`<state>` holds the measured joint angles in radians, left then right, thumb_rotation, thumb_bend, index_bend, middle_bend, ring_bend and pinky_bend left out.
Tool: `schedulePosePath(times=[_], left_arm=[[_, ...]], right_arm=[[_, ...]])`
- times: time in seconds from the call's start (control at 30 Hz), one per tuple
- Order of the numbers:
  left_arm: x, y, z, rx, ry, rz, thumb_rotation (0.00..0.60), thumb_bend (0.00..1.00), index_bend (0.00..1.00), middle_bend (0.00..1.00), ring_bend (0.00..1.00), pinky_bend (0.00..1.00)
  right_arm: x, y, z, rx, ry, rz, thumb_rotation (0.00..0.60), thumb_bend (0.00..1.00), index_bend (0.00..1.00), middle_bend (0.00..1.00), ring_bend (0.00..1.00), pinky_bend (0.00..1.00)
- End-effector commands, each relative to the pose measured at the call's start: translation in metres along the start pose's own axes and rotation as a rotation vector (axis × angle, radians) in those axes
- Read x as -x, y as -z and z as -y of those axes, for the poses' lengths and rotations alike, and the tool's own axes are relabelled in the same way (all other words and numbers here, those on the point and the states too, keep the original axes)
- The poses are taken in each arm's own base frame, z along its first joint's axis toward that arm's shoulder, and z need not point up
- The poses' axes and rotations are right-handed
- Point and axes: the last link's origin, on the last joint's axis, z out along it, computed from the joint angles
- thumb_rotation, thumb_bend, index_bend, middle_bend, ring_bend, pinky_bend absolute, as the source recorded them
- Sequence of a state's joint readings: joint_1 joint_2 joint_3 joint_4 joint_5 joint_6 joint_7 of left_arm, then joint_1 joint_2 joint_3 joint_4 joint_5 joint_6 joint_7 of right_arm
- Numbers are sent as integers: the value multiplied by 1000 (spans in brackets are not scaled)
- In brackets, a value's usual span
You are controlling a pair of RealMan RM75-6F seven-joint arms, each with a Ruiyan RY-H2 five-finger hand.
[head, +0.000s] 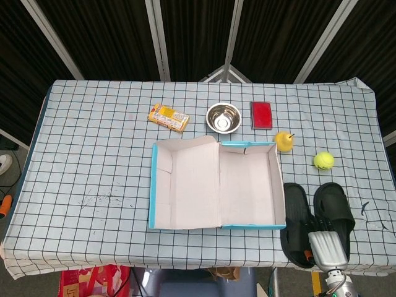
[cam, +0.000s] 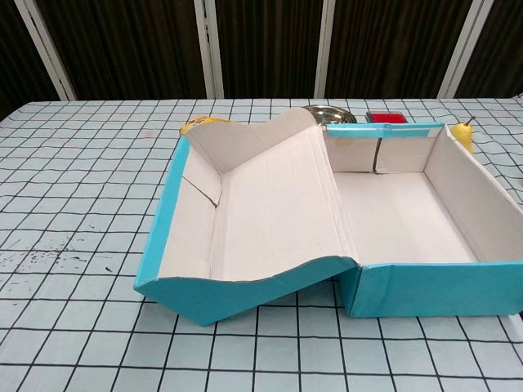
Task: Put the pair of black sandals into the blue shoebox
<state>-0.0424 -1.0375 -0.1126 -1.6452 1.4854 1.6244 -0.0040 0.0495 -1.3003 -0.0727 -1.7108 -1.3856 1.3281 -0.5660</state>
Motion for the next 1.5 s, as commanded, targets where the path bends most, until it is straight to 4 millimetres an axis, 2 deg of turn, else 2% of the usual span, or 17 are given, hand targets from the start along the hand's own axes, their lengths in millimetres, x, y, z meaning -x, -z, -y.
schedulePosePath(times=[0.03,0.27,0.47,0.8,0.97,1.2,1.33,1.5], left_arm=[[0,0,0,0,1,-1,600,503,159,32,0,117],[-1,0,0,-1,4,-5,600,504,159,32,0,117],[-1,0,1,-3,5,-7,600,504,159,32,0,117],[-2,1,1,-4,6,-12,600,503,159,32,0,117],[-3,1,2,-9,5,-13,600,504,159,32,0,117],[-2,-1,4,-14,6,-10,600,504,159,32,0,117],[-3,-1,6,-20,10,-13,600,503,159,32,0,117],[-4,-1,8,-27,12,-14,600,503,159,32,0,117]], right_arm=[[-3,1,-1,-1,-7,-6,600,330,524,344,108,51],[-11,2,-5,0,-26,-14,600,331,545,405,152,37],[-23,-1,-15,26,-34,-46,600,331,553,408,155,30],[-78,-16,-48,97,-27,-159,600,331,556,409,155,1],[-108,-25,-56,101,-32,-191,600,331,566,421,155,0],[-156,-39,-47,41,-127,-206,600,331,580,443,173,0],[-181,-44,-31,-21,-201,-190,600,333,604,469,197,0],[-208,-40,0,-117,-252,-174,600,335,608,473,200,0]])
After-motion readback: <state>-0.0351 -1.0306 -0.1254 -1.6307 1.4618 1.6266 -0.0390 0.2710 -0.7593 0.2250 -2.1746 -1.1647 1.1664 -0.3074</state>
